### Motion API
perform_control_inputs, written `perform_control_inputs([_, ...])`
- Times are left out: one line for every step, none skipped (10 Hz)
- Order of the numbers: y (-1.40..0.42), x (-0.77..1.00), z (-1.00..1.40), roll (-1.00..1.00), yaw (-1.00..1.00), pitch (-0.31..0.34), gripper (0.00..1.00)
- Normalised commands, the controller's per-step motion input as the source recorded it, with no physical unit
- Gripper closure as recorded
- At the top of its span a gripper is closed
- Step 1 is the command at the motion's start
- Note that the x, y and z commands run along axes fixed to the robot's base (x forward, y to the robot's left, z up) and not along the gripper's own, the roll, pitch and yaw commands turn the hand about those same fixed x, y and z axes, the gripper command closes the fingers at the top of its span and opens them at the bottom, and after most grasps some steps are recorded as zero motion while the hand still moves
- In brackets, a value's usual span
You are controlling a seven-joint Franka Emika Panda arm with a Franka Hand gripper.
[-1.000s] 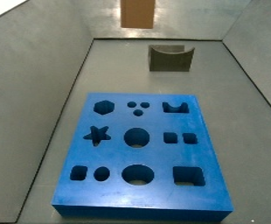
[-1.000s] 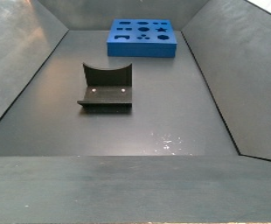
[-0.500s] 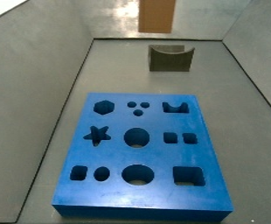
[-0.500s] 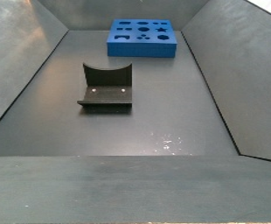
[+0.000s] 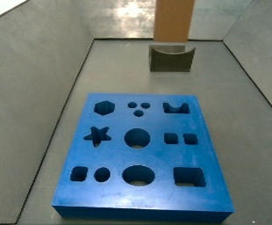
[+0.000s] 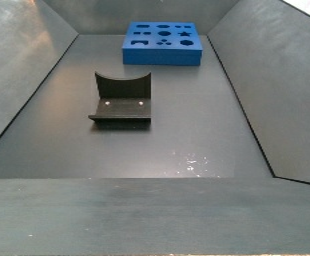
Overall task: Pick up the arch object. Move up. Rotate the arch object. Move to above the board. Insert the arch object.
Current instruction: Insert the arch object.
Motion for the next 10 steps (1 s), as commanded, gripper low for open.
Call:
perform_control_inputs([-0.09, 1.0, -0.2, 0.09, 0.0, 0.0, 1.0])
perform_control_inputs([-0.15, 1.0, -0.29, 0.14, 0.0, 0.011, 1.0])
perform_control_inputs([-0.18, 1.0, -0.35, 0.17, 0.0, 0.019, 1.0])
perform_control_inputs([-0.24, 1.0, -0.44, 0.21, 0.0, 0.021, 1.0])
perform_control_inputs([-0.27, 0.93, -0.53, 0.27, 0.0, 0.01, 1.0])
perform_control_inputs([-0.21, 0.85, -0.55, 0.3, 0.0, 0.017, 1.0])
perform_control_inputs([-0.19, 0.72, -0.58, 0.32, 0.0, 0.014, 1.0])
perform_control_inputs([-0.1, 0.64, -0.53, 0.32, 0.0, 0.0, 1.0])
perform_control_inputs([-0.05, 0.61, -0.52, 0.29, 0.0, 0.0, 1.0])
perform_control_inputs([0.0, 0.49, -0.53, 0.27, 0.0, 0.0, 1.0])
